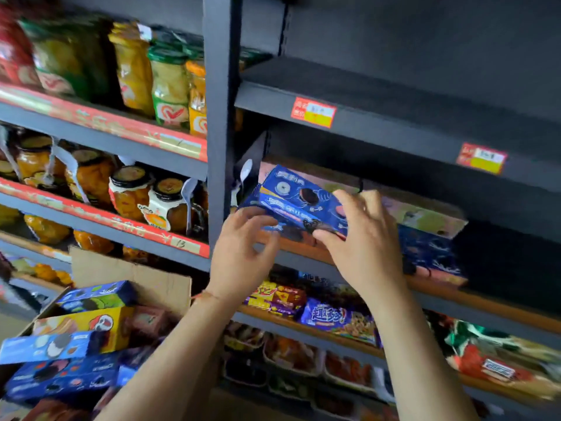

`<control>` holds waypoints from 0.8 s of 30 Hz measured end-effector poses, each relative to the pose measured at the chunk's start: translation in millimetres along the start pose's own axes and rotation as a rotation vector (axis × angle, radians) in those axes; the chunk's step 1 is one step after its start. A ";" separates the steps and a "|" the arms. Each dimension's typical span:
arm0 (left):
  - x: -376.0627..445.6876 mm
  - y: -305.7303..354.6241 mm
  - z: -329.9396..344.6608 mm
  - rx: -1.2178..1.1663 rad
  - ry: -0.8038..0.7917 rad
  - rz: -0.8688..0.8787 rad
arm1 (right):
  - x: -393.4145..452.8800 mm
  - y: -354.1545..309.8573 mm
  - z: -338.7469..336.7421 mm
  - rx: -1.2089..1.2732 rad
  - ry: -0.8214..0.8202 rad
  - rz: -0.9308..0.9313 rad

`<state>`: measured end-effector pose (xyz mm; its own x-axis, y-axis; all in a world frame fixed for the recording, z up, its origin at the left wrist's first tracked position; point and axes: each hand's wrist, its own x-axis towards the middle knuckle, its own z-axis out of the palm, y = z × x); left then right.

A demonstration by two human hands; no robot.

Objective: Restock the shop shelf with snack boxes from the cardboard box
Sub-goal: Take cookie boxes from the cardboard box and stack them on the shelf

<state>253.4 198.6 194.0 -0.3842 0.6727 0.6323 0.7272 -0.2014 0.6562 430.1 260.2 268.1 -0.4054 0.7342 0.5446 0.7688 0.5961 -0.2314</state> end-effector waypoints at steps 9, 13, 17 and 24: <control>14.8 -17.2 31.7 0.517 -0.398 0.070 | 70.4 19.8 38.4 -0.258 -0.032 -0.127; 14.6 -12.7 32.6 0.489 -0.390 0.048 | 74.9 21.7 56.7 -0.242 -0.074 -0.105; 14.2 -12.3 32.1 0.485 -0.392 0.020 | 78.6 18.2 66.3 -0.189 -0.111 -0.097; 17.5 -14.1 30.0 0.489 -0.446 0.022 | 79.8 18.0 70.8 -0.184 -0.175 -0.128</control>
<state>253.5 234.6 183.4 -0.1704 0.9238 0.3430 0.9470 0.0573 0.3160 376.5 352.5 250.4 -0.5724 0.7110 0.4085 0.7759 0.6307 -0.0106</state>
